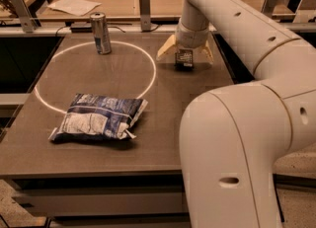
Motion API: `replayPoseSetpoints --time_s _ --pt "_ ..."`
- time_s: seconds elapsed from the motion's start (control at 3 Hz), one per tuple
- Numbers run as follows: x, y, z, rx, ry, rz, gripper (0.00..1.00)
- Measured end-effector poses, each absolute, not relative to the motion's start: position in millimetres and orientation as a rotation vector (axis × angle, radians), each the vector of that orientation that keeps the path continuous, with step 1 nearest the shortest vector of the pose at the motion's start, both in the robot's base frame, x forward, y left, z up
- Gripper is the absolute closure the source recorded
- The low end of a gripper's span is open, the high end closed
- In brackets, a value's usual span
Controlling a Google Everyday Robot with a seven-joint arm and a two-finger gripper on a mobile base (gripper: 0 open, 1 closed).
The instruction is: Move rxbar chocolate near redbull can
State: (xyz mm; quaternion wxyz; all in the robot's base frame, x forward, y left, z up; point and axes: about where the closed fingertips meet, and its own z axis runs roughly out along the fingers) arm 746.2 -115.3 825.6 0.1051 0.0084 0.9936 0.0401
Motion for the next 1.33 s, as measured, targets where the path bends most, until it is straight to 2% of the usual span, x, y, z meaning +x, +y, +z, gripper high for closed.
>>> replayPoseSetpoints --time_s 0.33,1.33 --pt "744 -104 822 -0.061 2.937 0.137 0.17" --pt "739 -103 831 -0.106 2.95 0.131 0.87"
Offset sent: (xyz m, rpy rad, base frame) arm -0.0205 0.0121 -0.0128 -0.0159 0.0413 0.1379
